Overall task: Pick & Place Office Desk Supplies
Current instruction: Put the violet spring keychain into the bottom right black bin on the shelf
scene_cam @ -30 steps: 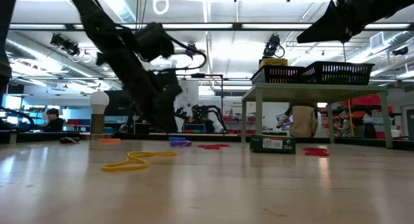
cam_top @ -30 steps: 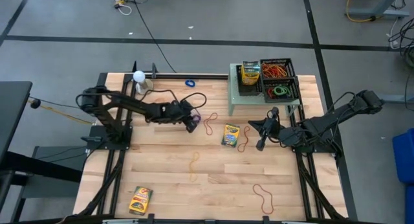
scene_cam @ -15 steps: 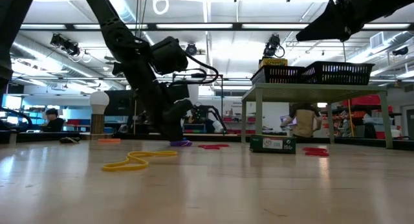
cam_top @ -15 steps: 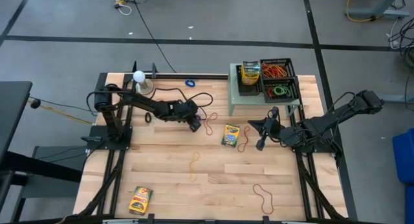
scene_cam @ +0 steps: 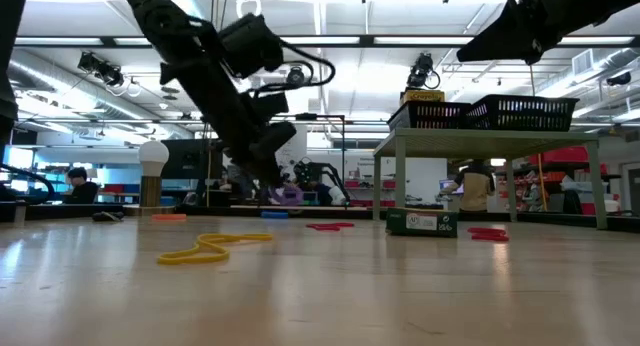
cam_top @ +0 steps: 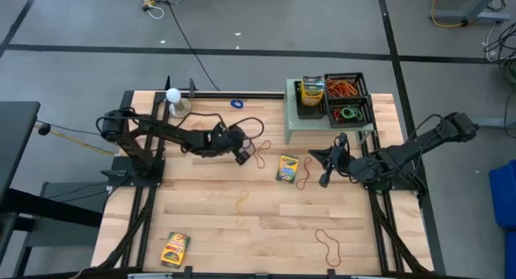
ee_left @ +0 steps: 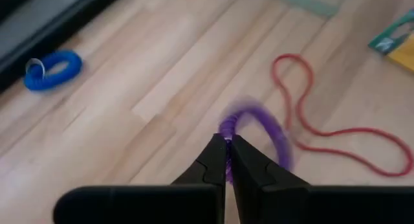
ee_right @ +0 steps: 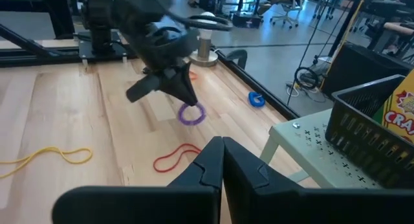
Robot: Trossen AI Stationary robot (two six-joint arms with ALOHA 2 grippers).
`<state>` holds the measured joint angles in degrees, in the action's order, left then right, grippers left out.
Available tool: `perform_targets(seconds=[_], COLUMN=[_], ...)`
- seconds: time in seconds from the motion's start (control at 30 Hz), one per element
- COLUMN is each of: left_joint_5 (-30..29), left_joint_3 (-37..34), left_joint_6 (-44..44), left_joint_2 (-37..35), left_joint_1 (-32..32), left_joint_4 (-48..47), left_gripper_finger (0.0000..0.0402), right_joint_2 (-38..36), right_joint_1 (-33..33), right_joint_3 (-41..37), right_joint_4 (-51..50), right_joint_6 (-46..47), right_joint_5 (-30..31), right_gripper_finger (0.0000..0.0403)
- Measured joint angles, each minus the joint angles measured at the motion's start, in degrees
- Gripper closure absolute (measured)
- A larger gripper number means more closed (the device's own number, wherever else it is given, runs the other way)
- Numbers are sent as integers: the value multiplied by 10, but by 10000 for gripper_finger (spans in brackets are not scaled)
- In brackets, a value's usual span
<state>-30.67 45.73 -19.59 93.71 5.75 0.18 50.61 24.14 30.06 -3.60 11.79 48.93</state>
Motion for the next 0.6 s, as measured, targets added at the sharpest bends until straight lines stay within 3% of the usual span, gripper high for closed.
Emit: perform_targets(seconds=[0.23, 0.37, 0.47, 0.6], left_joint_5=[-19, -7, -2, -4], left_joint_3=[-105, -162, -178, -179], left_joint_6=[-17, 8, 59, 120], left_joint_2=[-1, -1, 2, 8], left_joint_1=[-42, -74, -104, -133], left_joint_4=[210, 410, 529, 588], left_gripper_finger=[392, 392, 392, 392], right_joint_2=[0, 16, 62, 155], right_joint_1=[-10, -39, -64, -78], right_joint_3=[0, 0, 0, 0], right_joint_4=[4, 23, 66, 165], right_joint_6=[16, 52, 87, 103], right_joint_5=[-22, -65, -104, -149], right_gripper_finger=[392, 391, 387, 357])
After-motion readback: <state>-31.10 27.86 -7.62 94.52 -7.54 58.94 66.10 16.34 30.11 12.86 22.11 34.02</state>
